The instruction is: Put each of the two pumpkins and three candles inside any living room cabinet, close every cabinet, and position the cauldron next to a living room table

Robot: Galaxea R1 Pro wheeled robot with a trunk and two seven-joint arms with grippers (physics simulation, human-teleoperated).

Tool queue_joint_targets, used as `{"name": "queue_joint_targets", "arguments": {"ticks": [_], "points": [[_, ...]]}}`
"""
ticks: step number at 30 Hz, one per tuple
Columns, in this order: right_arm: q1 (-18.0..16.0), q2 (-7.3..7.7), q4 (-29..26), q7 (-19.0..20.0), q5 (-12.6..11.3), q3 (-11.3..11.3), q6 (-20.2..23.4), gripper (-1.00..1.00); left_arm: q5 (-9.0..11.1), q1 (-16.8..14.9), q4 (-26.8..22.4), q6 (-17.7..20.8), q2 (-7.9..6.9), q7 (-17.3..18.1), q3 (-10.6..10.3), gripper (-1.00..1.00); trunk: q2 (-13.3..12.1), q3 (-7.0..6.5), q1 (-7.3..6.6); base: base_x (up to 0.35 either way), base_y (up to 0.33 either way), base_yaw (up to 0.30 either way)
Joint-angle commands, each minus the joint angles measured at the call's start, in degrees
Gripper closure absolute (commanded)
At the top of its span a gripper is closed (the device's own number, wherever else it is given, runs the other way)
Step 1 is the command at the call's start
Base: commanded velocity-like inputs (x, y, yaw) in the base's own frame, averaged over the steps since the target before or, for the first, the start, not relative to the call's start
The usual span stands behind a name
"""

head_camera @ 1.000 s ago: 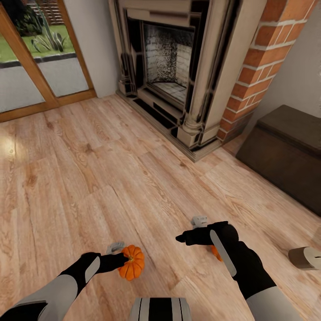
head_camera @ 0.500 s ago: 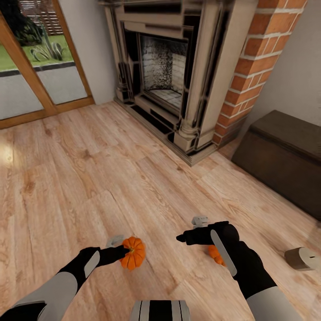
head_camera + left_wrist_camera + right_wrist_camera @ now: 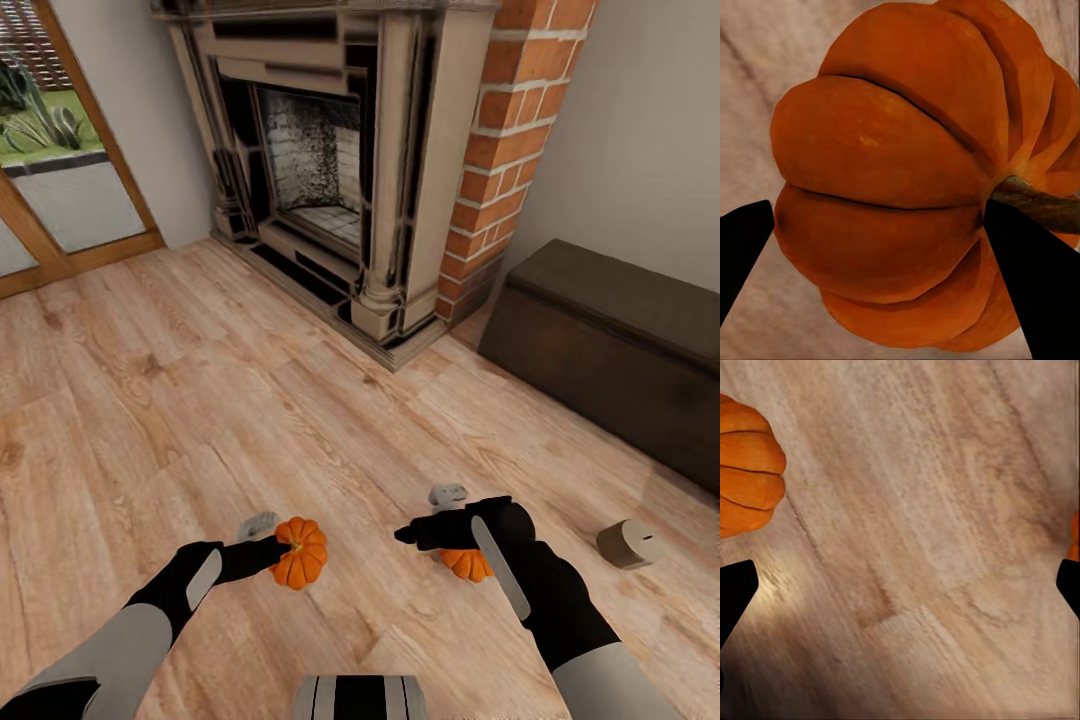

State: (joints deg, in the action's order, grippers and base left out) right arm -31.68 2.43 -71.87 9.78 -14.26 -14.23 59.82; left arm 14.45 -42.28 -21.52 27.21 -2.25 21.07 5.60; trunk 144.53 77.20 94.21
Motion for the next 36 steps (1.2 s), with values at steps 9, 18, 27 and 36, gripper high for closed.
{"name": "queue_joint_targets", "arguments": {"ticks": [9, 18, 27, 36], "points": [[0.0, 0.03, 0.0, 0.1, 0.1, -0.3, 0.2, -1.0, 1.9, 0.0, -0.4, 0.6, -0.52, 0.1, 0.3, 1.0, 0.0, -0.69, -0.01, 0.0, 0.0, -0.147], [0.0, 0.03, 0.0, 0.1, 0.0, -0.4, 0.2, -1.0, 4.9, 0.0, -0.4, 0.7, -2.96, 2.3, 2.9, 1.0, 0.0, -1.5, -0.01, 0.0, 0.0, -0.017], [0.0, 0.03, 0.0, 0.1, 0.1, -0.4, 0.2, -1.0, 5.0, 0.0, -0.5, 0.7, -4.81, 13.3, 3.1, 1.0, 0.0, -2.32, -0.01, 0.0, 0.0, 0.0], [0.0, 0.06, 0.0, 0.2, 0.1, -0.4, 0.2, -1.0, 5.1, 0.1, -0.5, 0.7, -5.28, 17.3, 3.1, 1.0, 0.0, -3.15, -0.01, 0.0, 0.0, 0.0]]}}
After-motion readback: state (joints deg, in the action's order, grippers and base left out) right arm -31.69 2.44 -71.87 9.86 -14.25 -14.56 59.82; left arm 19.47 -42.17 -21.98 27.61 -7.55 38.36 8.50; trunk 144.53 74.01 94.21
